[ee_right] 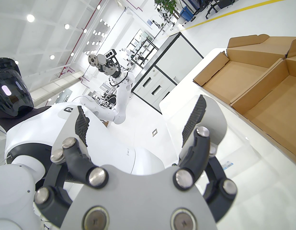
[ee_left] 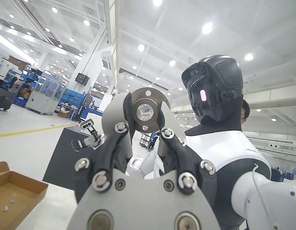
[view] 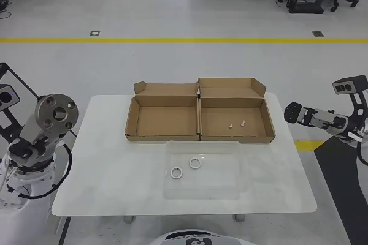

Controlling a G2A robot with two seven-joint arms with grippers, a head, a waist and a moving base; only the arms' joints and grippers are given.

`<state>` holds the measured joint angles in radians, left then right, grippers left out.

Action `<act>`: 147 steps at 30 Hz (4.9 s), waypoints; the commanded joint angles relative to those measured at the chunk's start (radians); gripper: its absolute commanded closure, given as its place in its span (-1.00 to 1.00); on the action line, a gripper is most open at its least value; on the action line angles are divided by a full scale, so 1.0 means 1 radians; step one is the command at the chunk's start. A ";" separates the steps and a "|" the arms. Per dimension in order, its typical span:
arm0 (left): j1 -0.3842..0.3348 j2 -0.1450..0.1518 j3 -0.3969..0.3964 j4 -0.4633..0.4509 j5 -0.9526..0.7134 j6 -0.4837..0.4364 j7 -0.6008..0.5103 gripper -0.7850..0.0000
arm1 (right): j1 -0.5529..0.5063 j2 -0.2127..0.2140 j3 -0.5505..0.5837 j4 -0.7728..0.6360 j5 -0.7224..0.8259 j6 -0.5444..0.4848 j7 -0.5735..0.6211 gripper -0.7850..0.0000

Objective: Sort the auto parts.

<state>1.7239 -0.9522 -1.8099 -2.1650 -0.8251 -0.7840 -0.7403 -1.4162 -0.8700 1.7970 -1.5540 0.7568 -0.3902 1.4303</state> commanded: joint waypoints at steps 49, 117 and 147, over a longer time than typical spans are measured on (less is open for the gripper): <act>-0.588 -0.065 0.629 0.400 1.209 0.226 0.107 1.00 | 0.000 0.000 0.000 0.000 0.000 0.000 0.000 -1.00; -1.124 -0.472 1.377 1.508 2.026 0.353 0.392 1.00 | 0.000 0.000 0.000 0.000 0.000 0.000 0.000 -1.00; -1.110 -0.362 1.137 1.151 1.944 0.049 0.155 -1.00 | 0.000 0.000 0.000 0.000 0.000 0.000 0.000 -1.00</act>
<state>0.5918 -1.3305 -0.6449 -0.9384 1.1407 -0.7199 -0.5222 -1.4162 -0.8700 1.7970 -1.5540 0.7568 -0.3902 1.4303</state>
